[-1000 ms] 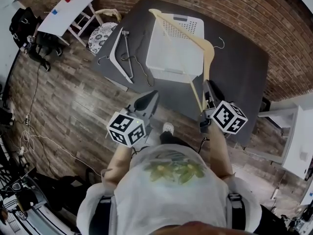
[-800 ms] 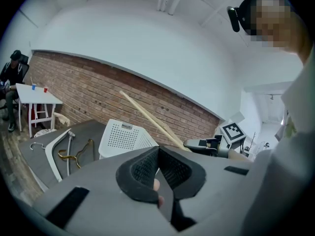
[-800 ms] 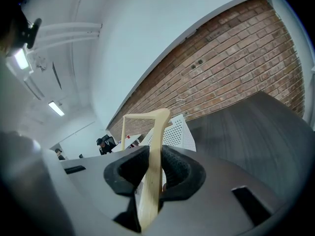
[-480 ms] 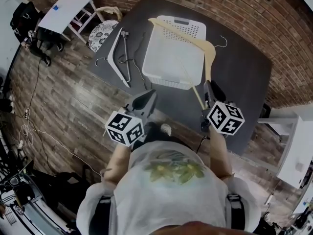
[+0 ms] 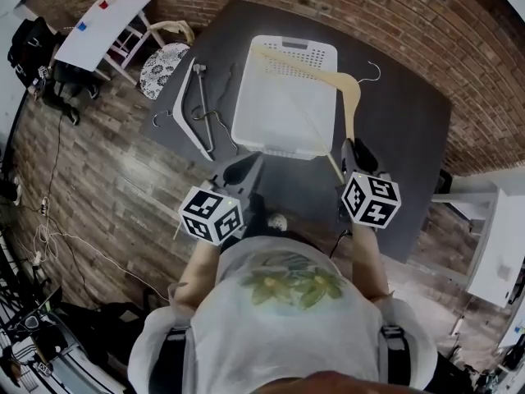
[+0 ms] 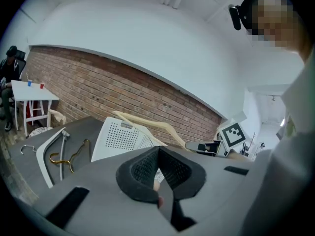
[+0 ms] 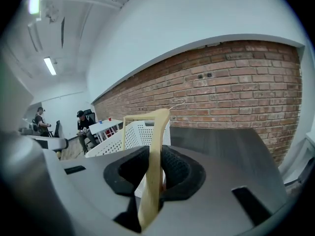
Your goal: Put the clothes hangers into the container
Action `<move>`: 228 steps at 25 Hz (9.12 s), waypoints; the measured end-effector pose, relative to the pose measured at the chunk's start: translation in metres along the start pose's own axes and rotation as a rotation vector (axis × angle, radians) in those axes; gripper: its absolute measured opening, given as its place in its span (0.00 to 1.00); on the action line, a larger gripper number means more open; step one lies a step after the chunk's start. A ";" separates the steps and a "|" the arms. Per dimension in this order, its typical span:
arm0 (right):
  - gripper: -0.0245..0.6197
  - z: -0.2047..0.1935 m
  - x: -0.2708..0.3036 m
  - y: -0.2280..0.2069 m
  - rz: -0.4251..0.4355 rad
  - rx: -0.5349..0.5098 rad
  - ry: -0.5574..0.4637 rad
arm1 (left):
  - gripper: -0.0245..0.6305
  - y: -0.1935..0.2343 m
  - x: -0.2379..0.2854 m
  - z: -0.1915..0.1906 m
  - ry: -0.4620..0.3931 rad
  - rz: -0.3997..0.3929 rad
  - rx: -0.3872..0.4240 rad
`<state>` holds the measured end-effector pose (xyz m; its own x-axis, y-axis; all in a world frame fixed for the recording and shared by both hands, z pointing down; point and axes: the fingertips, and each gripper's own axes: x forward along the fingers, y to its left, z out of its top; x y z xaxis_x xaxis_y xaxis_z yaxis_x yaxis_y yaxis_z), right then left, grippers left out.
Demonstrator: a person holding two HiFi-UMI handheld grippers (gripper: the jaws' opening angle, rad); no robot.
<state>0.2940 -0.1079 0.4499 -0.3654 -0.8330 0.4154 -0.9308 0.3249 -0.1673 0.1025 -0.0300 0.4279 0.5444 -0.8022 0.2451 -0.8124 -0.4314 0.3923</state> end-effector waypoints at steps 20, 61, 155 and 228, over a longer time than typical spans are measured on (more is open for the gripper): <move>0.19 0.026 0.064 0.023 -0.227 -0.500 0.124 | 0.08 0.054 0.043 0.040 0.035 -0.080 0.016; 0.19 -0.016 0.142 0.024 -0.327 -0.697 0.414 | 0.08 0.121 0.061 0.060 0.081 -0.084 0.034; 0.20 -0.097 0.130 0.351 0.411 -0.550 0.334 | 0.08 0.228 -0.080 0.039 0.055 0.154 0.008; 0.10 -0.177 0.281 0.313 0.084 -0.274 0.555 | 0.08 0.310 -0.062 0.015 0.207 -0.031 0.006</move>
<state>-0.1011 -0.1604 0.6727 -0.3166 -0.4666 0.8259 -0.8391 0.5438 -0.0144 -0.1866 -0.1203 0.5206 0.5998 -0.6868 0.4105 -0.7956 -0.4576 0.3970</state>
